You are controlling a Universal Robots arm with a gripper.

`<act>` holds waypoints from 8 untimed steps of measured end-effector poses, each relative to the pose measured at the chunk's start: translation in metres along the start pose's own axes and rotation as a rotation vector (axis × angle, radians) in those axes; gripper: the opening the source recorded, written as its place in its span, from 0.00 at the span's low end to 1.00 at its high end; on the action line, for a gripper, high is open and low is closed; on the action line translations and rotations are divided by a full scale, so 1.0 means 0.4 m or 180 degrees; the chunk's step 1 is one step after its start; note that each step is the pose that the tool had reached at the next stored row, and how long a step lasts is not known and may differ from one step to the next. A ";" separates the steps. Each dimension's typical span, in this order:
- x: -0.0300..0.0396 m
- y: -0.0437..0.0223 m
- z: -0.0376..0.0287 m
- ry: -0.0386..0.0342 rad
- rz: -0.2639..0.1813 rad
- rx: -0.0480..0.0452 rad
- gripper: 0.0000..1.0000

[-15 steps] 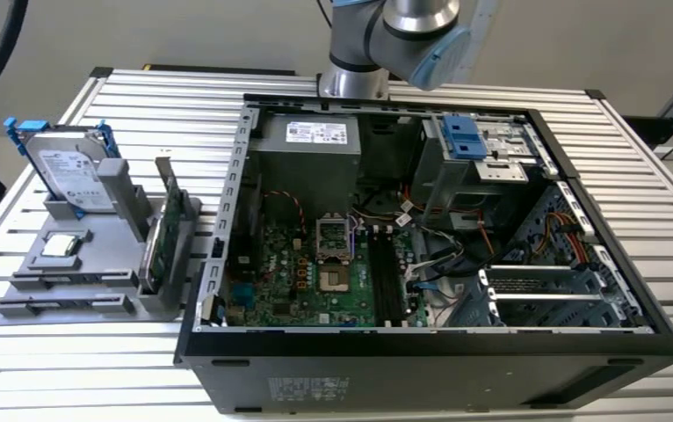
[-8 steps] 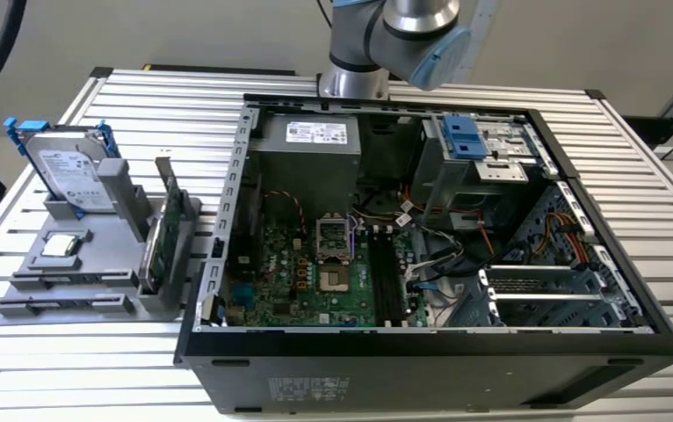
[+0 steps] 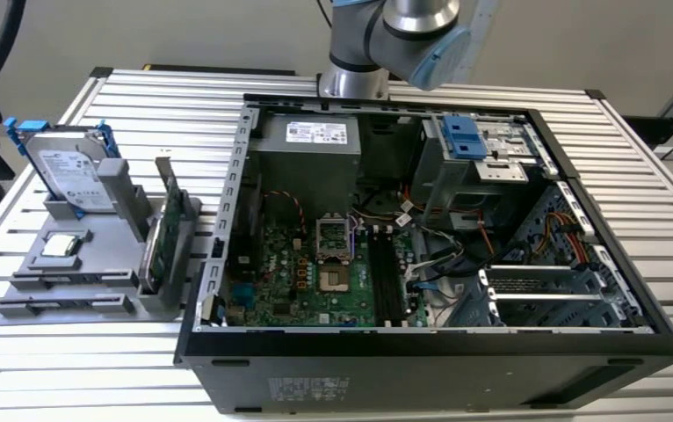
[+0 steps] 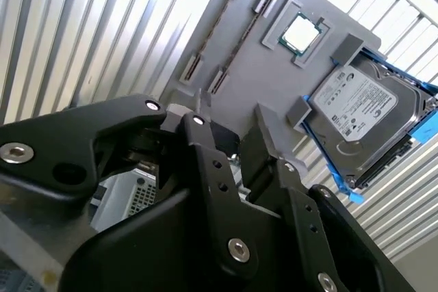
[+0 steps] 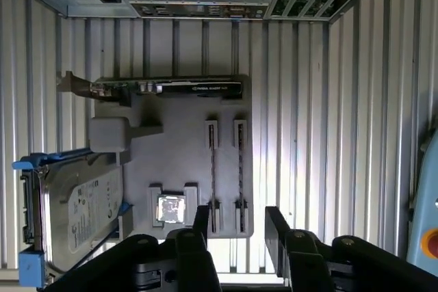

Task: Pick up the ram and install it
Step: 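Pick up the ram and move it above insertion slot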

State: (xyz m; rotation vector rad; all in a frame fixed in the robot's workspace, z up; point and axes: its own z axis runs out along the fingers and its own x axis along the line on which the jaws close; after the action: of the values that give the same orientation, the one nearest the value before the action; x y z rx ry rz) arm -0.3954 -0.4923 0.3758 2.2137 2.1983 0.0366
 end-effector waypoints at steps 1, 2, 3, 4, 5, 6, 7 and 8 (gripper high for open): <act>0.000 0.000 0.000 0.0000 0.0002 0.0000 1.00; 0.000 0.000 0.000 0.0000 0.0002 0.0000 1.00; 0.000 0.000 0.000 0.0000 0.0002 0.0000 1.00; 0.000 0.000 0.002 0.0000 0.0002 0.0000 1.00; 0.000 0.000 0.003 0.0000 0.0002 0.0000 1.00; 0.000 0.000 0.005 -0.0001 0.0002 0.0000 1.00; 0.000 0.000 0.006 0.0000 0.0003 0.0000 1.00; 0.000 0.000 0.008 0.0000 0.0002 0.0000 1.00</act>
State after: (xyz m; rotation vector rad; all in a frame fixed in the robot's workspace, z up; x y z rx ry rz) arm -0.3954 -0.4923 0.3725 2.2145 2.1974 0.0366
